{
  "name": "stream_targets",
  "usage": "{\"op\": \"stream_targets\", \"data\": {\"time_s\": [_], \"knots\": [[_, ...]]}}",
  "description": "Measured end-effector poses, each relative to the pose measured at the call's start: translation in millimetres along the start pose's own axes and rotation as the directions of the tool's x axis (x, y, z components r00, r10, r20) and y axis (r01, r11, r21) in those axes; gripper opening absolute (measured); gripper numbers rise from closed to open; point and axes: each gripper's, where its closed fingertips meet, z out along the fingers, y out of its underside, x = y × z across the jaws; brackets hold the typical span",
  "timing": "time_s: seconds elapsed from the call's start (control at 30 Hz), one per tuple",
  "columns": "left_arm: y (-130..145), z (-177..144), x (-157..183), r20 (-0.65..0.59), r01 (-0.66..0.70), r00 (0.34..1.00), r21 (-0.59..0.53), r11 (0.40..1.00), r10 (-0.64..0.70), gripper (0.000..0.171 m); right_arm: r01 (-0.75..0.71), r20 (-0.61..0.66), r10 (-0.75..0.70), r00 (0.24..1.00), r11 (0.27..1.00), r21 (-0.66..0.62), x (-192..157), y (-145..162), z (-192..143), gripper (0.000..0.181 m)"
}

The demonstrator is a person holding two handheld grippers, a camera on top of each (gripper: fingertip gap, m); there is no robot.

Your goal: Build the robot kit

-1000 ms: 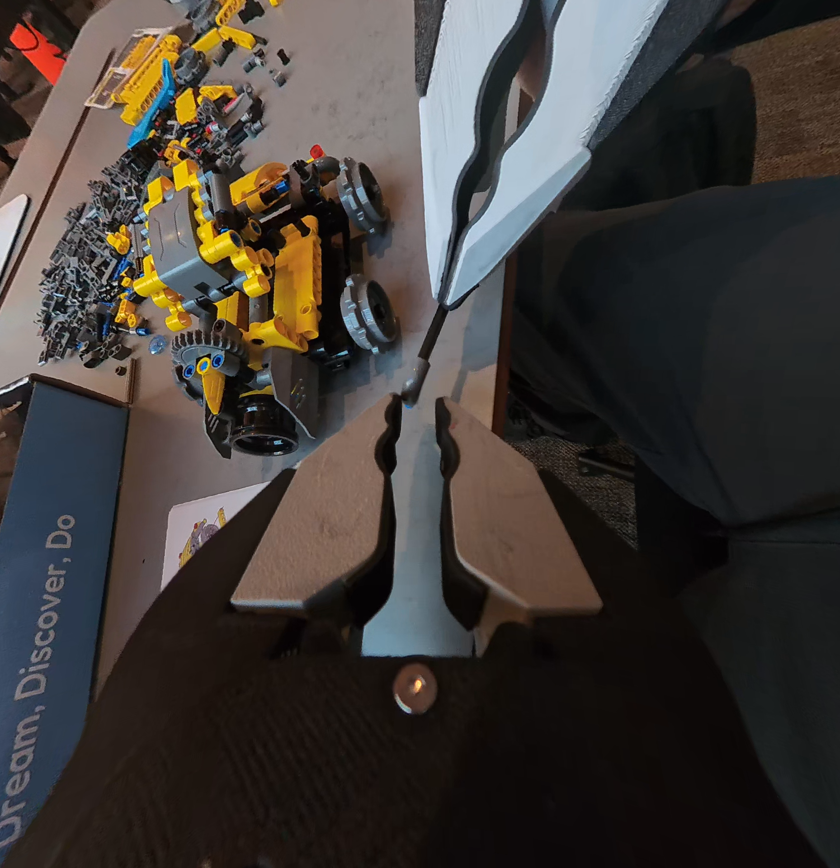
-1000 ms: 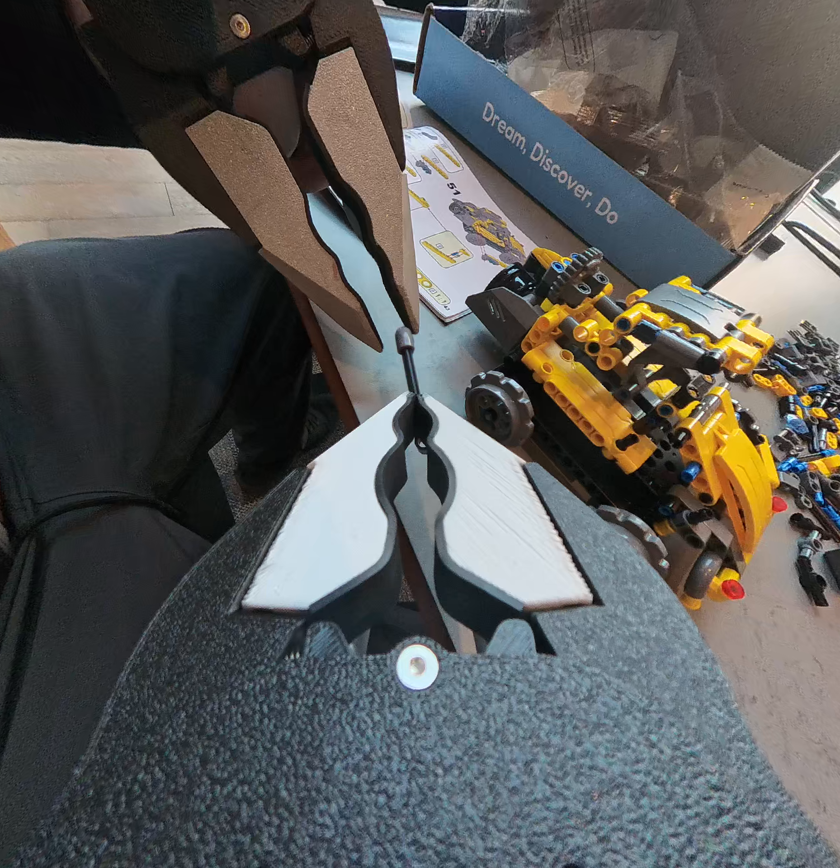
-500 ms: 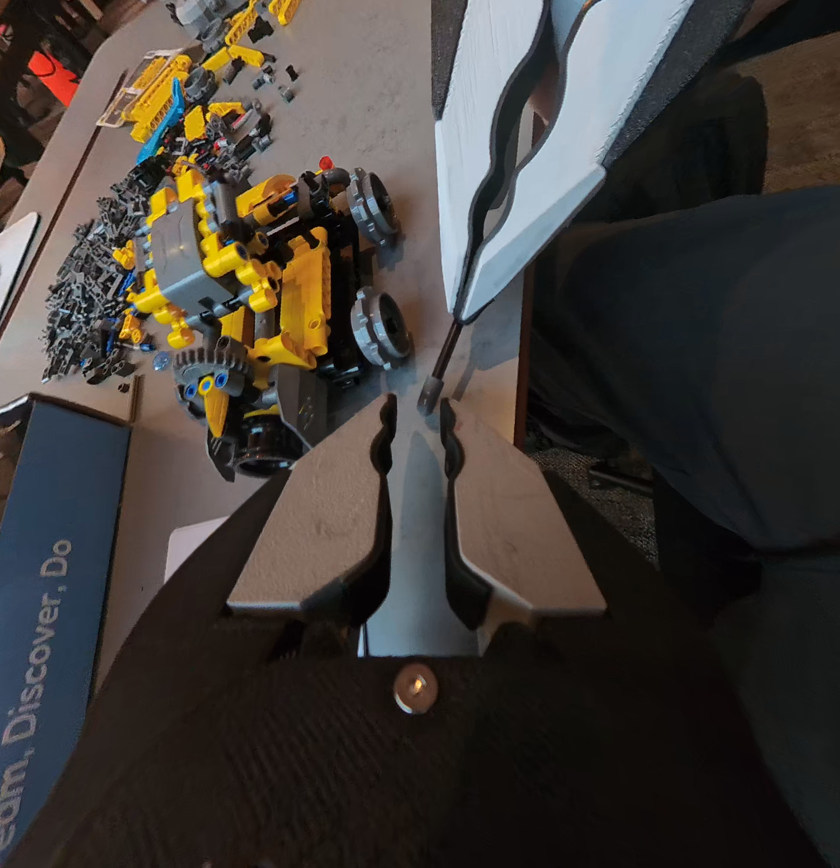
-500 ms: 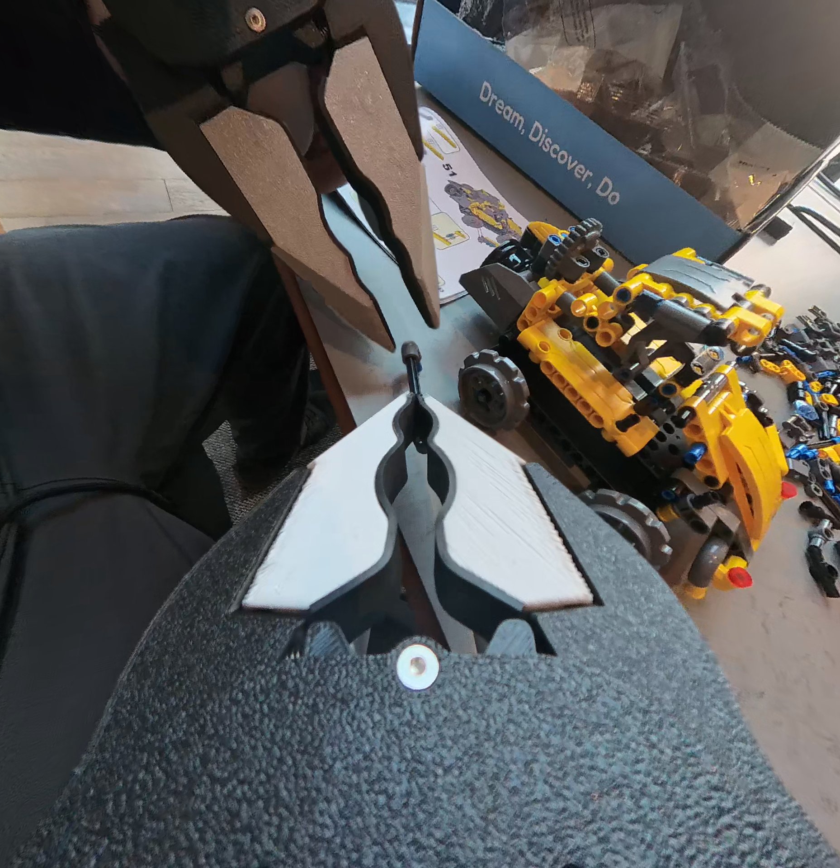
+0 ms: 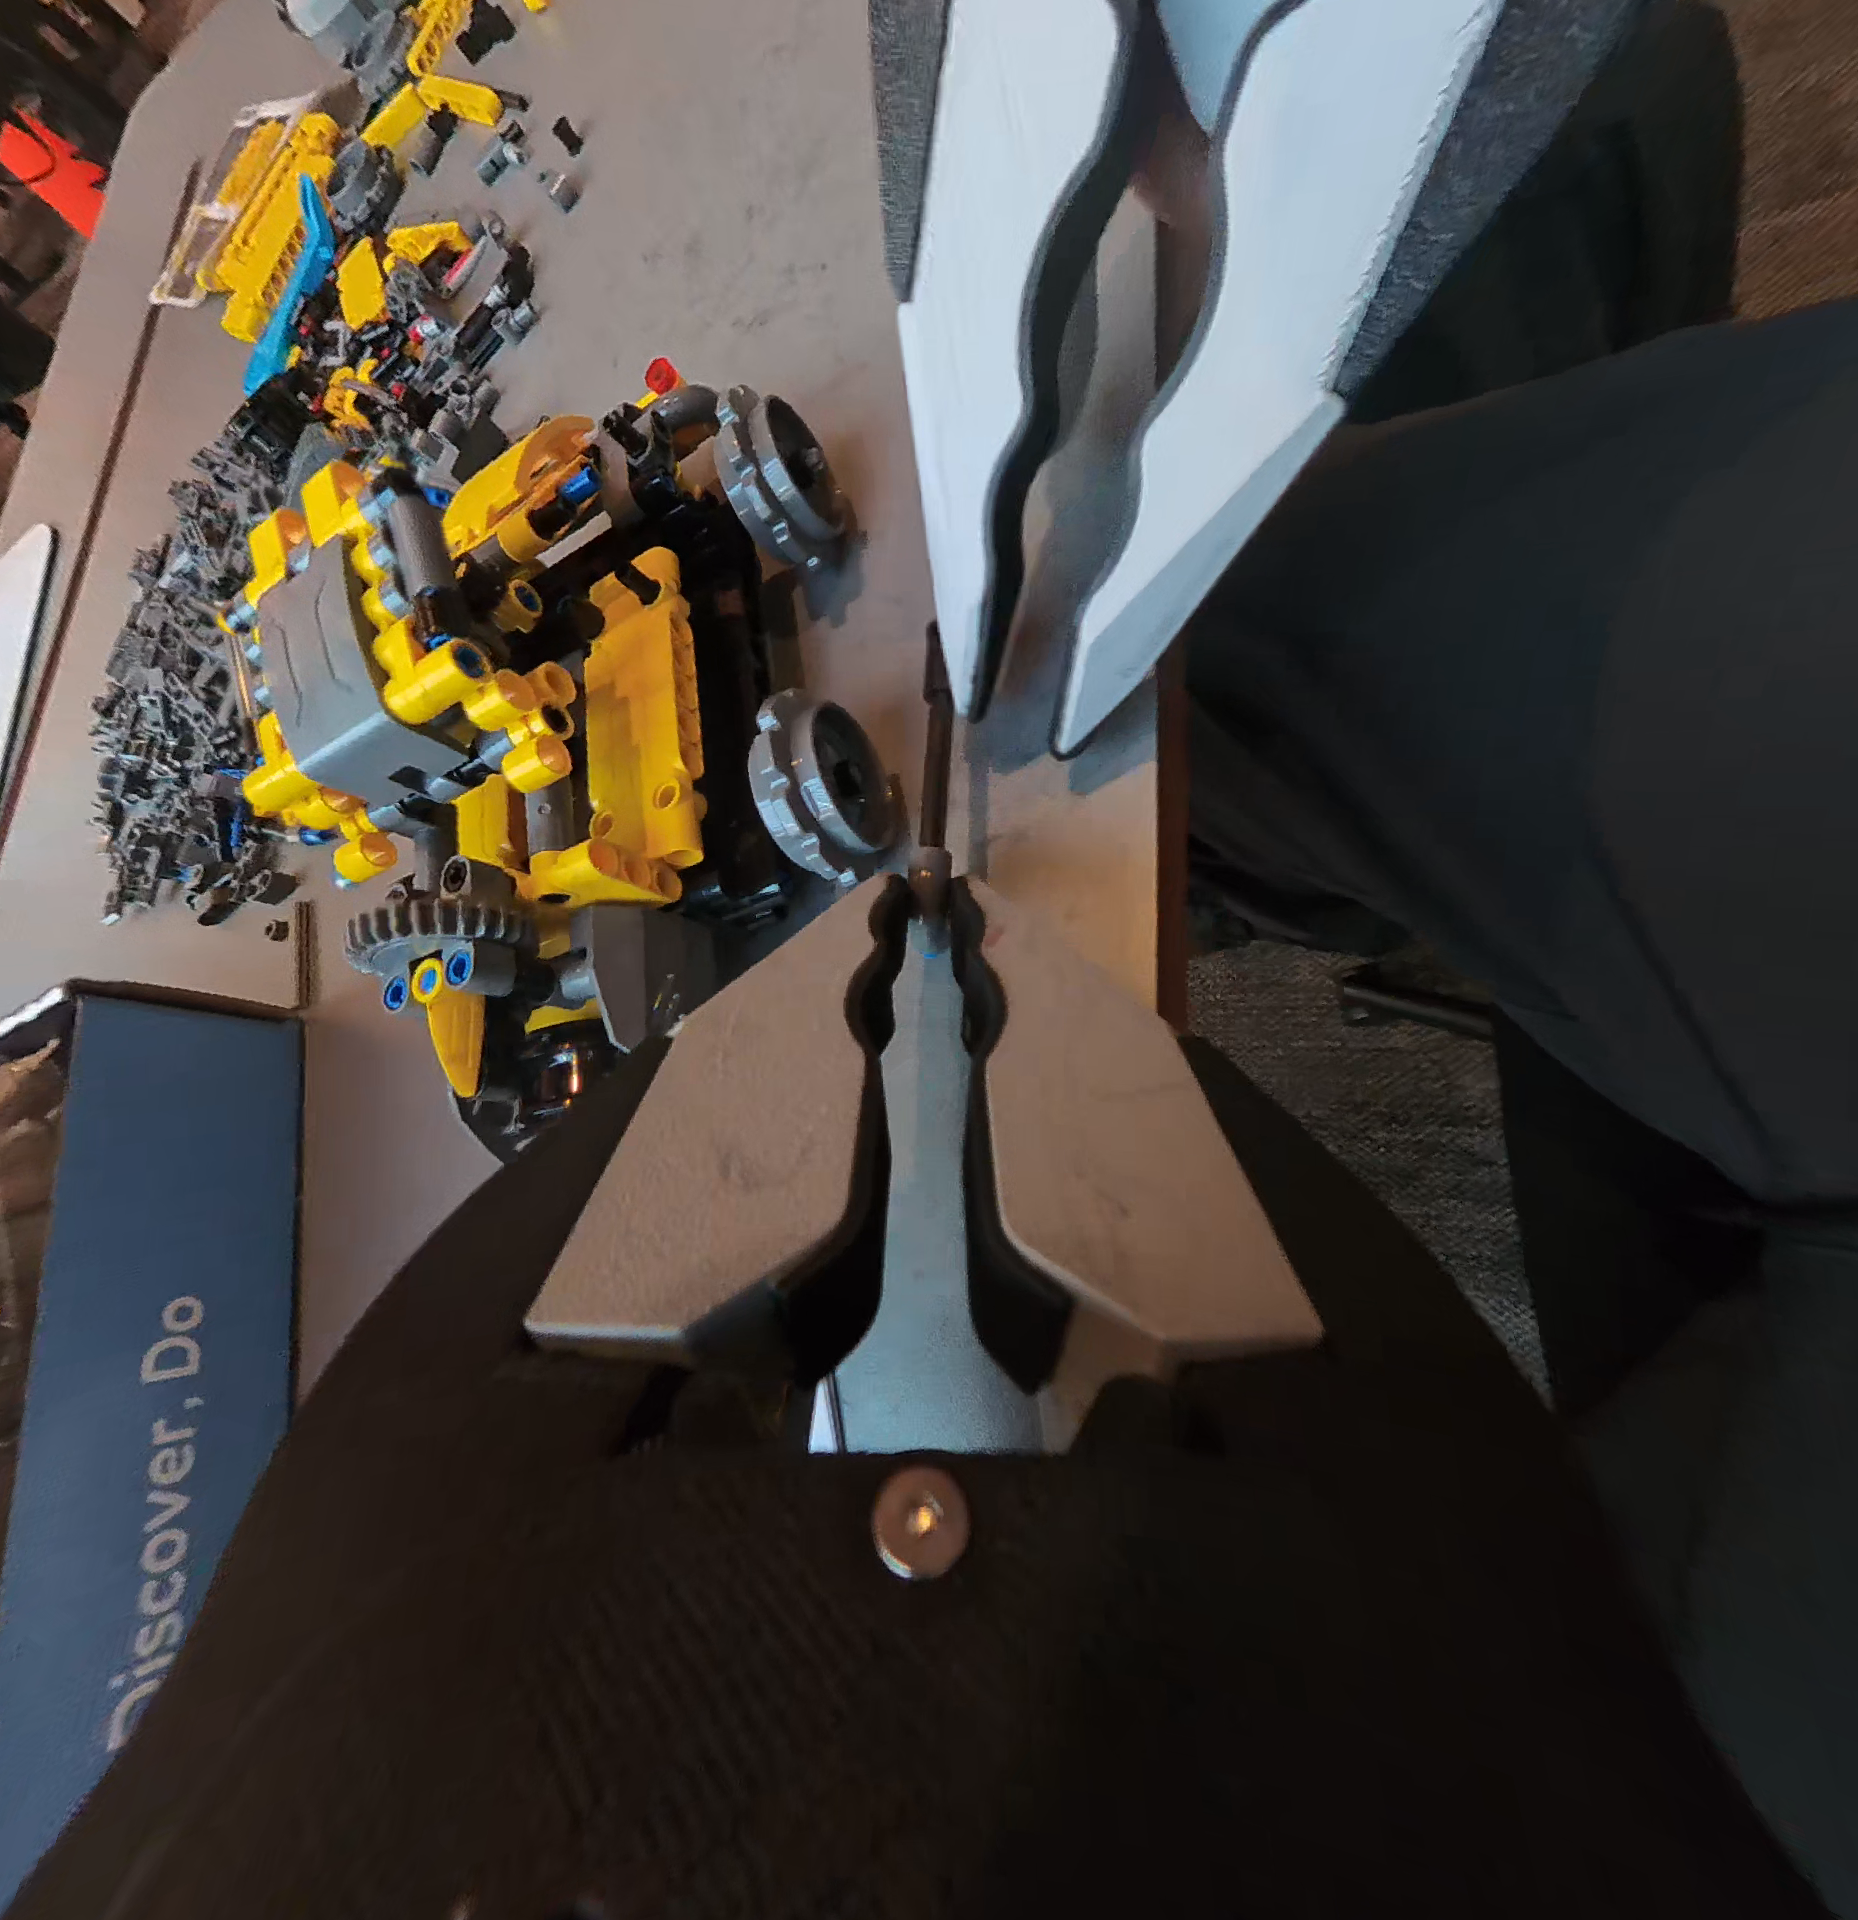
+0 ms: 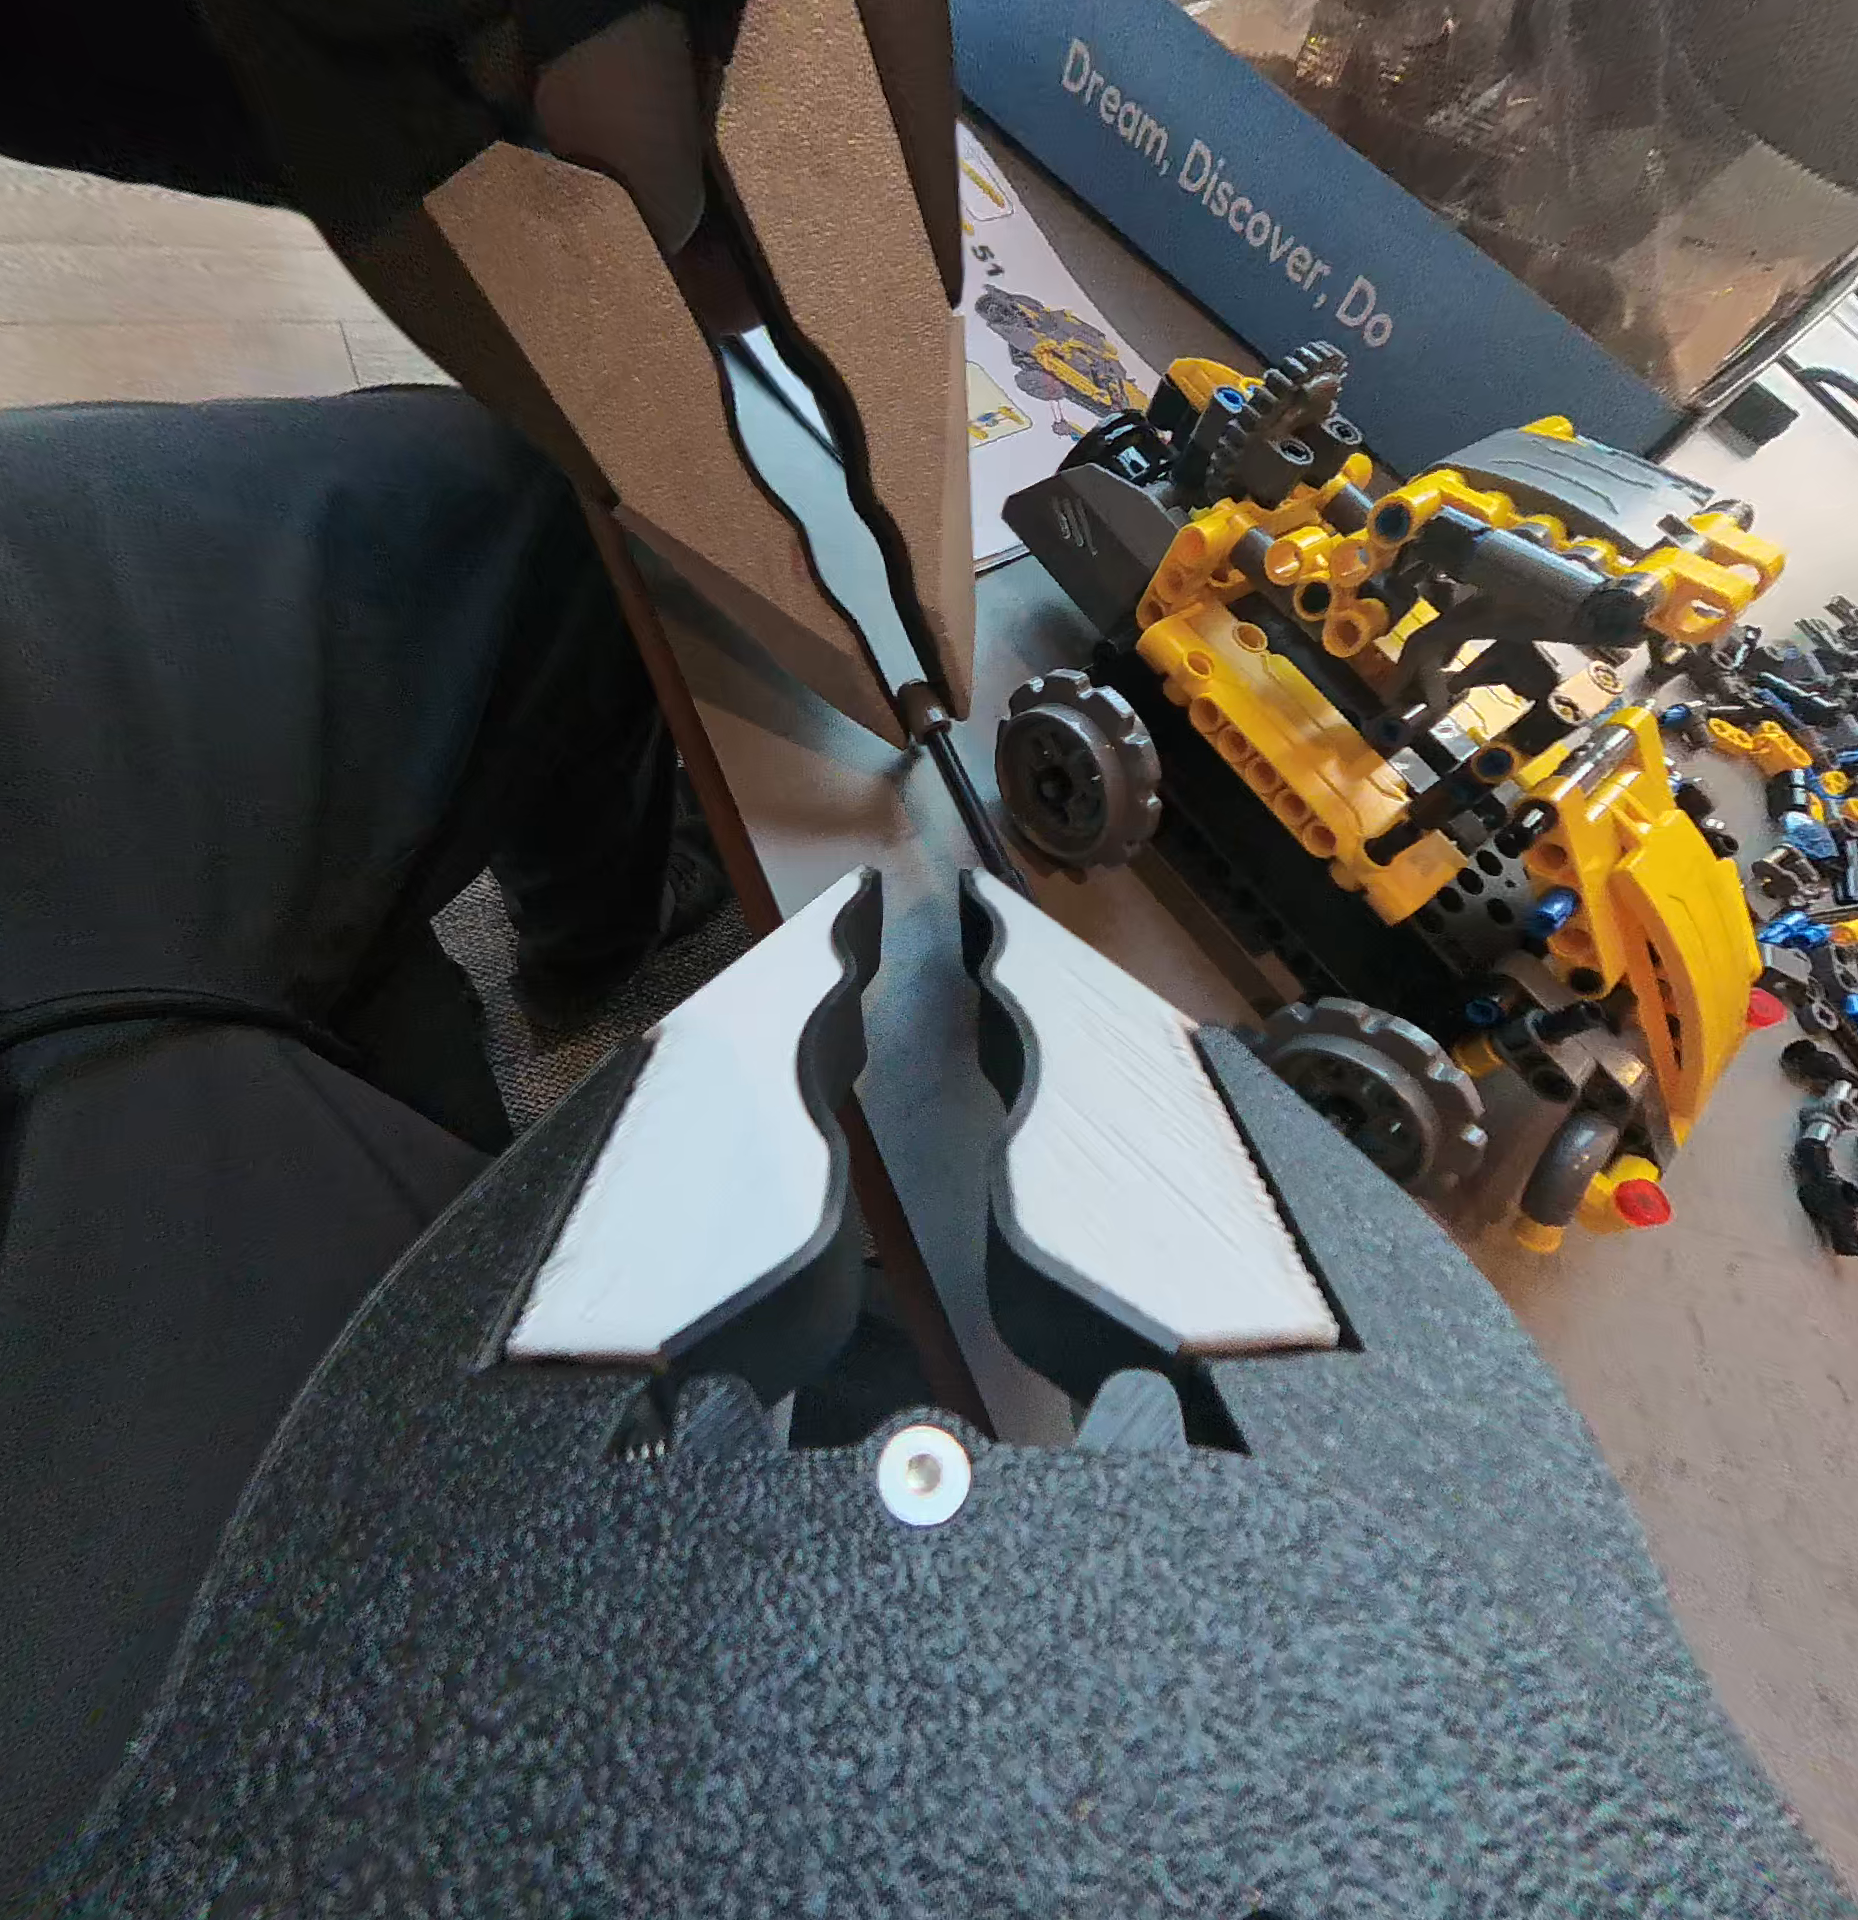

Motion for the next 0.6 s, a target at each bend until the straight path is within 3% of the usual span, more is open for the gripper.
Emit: {"op": "stream_targets", "data": {"time_s": [0.2, 0.3, 0.47, 0.6], "knots": [[-0.7, -4.9, 4.7, 0.005, -0.11, 0.994, -0.075, 0.991, 0.11, 0.004, 0.154, -0.032, -0.157, 0.987, 0.986, -0.07, -7.5, -1.0, -0.8, 0.011], [-1.8, -9.2, 5.8, 0.008, -0.177, 0.984, -0.112, 0.978, 0.179, 0.005, 0.168, -0.017, -0.169, 0.985, 0.984, -0.062, -12.1, -4.9, -6.2, 0.014], [-19.6, -20.5, -8.7, 0.118, -0.295, 0.943, -0.145, 0.944, 0.312, 0.005, 0.185, -0.208, -0.18, 0.962, 0.983, 0.004, 18.7, -15.7, -28.2, 0.016], [-38.0, -27.8, -24.0, 0.267, -0.435, 0.835, -0.214, 0.874, 0.481, 0.004, 0.214, -0.33, -0.201, 0.922, 0.977, 0.004, 39.8, -19.0, -47.6, 0.028]]}}
